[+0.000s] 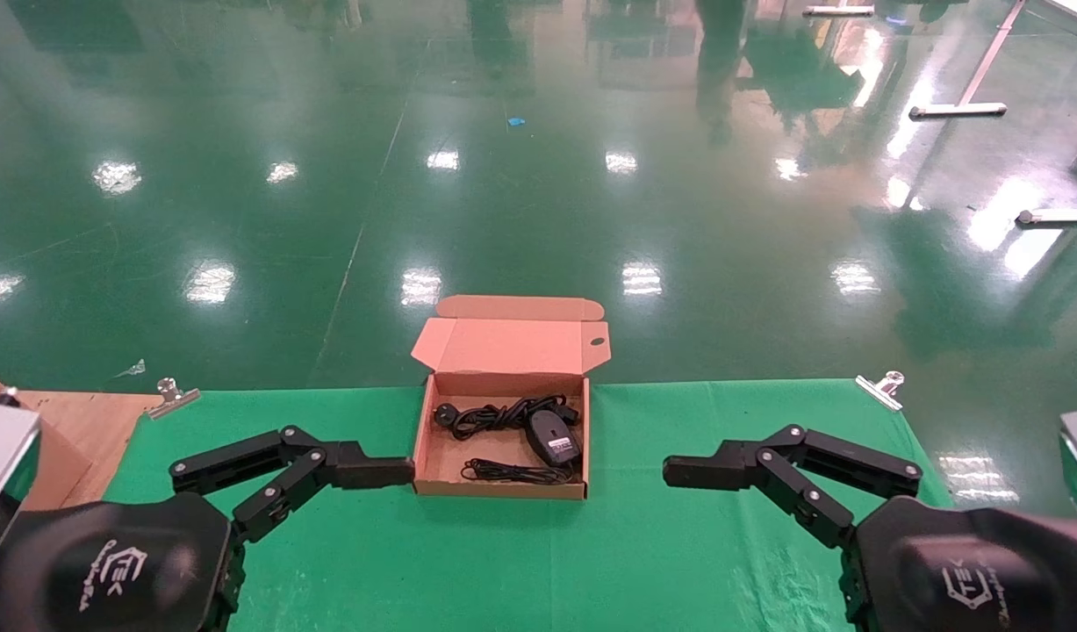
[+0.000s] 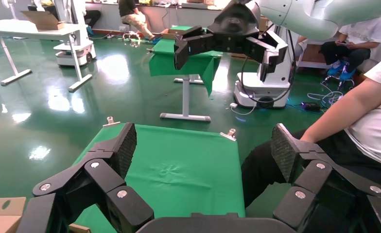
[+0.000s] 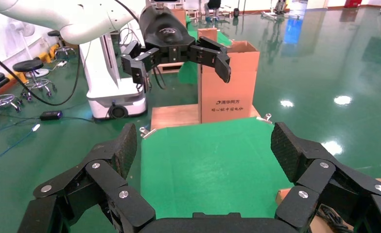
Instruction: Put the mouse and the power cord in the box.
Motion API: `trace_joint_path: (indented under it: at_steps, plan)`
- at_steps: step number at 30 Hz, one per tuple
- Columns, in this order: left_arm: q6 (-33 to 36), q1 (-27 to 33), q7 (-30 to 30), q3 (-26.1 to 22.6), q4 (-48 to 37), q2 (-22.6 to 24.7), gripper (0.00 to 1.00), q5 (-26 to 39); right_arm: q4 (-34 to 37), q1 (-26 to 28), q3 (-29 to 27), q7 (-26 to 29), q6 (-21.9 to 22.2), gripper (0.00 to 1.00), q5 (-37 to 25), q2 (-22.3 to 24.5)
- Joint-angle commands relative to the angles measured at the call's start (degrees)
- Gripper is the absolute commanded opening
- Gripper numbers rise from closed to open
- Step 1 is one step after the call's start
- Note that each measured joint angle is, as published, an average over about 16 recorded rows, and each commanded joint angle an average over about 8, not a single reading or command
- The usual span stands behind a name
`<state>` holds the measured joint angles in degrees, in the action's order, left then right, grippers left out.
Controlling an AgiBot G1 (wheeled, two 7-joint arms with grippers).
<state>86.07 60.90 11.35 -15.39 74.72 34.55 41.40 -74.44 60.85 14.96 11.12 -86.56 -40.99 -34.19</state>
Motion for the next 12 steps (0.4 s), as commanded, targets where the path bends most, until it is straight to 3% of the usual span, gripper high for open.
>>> trace_joint_path:
  at_steps: [1, 12]
  plan:
    - [0.25, -0.43, 0.43, 0.40, 0.72, -0.30, 1.00, -0.28, -0.41, -0.35, -0.50, 0.18, -0.41, 1.00, 0.42, 0.40]
    - [-0.12, 0.22, -0.27, -0.22, -0.42, 0.15, 1.00, 0.11, 0.26, 0.19, 0.33, -0.11, 0.28, 1.00, -0.25, -0.24]
